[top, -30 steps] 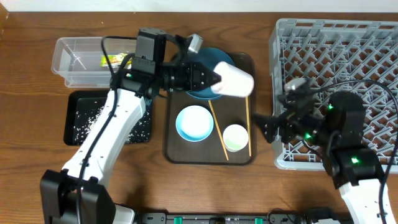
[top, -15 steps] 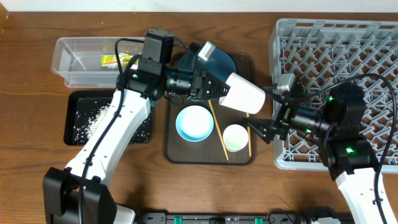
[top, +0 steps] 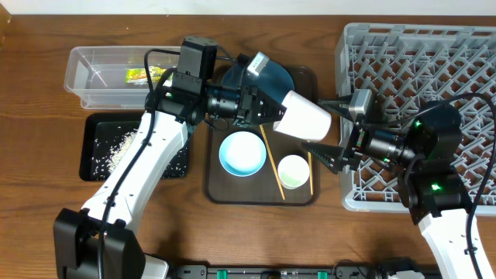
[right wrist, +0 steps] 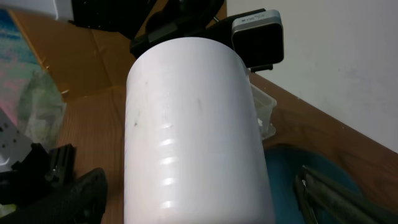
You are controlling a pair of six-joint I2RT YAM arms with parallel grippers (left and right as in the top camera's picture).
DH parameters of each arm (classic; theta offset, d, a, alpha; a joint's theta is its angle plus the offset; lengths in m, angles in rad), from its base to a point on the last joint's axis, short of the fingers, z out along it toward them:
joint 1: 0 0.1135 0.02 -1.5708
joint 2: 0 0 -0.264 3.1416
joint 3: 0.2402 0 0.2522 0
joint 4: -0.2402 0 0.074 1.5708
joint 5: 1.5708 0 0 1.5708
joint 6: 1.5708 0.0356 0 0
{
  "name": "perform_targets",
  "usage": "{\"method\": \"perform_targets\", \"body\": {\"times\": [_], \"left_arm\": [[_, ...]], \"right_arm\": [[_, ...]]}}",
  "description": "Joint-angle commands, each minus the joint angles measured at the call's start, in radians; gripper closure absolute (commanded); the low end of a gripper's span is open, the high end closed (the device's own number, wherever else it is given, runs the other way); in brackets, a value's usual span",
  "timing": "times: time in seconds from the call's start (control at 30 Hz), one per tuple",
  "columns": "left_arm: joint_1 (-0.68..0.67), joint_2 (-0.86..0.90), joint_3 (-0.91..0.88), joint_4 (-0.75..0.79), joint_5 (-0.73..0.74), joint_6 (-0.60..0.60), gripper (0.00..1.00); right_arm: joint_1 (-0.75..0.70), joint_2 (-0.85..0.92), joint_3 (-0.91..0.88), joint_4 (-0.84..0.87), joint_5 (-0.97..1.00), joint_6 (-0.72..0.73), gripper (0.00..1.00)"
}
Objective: Sort waste into correct bins and load items into the dishwasher rack
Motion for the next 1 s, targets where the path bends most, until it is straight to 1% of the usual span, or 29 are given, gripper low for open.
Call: {"method": "perform_targets", "body": {"times": [0.0,0.1,0.17,0.2,0.67,0.97], "left_arm": [[0.0,0.004,0.001,0.002,0.026,-0.022,0.94],[0.0,0.004,0.001,0.003,0.032,-0.03,0.94],[0.0,0.004,0.001,0.002,0.045,-0.031,0.96],[0.0,0.004,0.001,0.003,0.052,-0.033,0.94],[-0.001,0.004,0.001,0.003,0.076,-0.055,0.94],[-0.02,0.004,0.001,0.003,0.093,-0.055,0.94]], "right_arm": [[0.01,0.003,0.018,0.009,-0.018,-0.014,0.06],[0.01,0.003,0.018,0.026,-0.018,-0.014,0.06],[0.01,0.003,0.018,0.031,-0.018,-0.014,0.07],[0.01,0.003,0.018,0.035,-0.019,-0.013,0.07],[0.01,0.003,0.018,0.051,-0.041,-0.014,0.06],[0.01,0.003,0.018,0.064,-0.049,-0.014,0.08]]}}
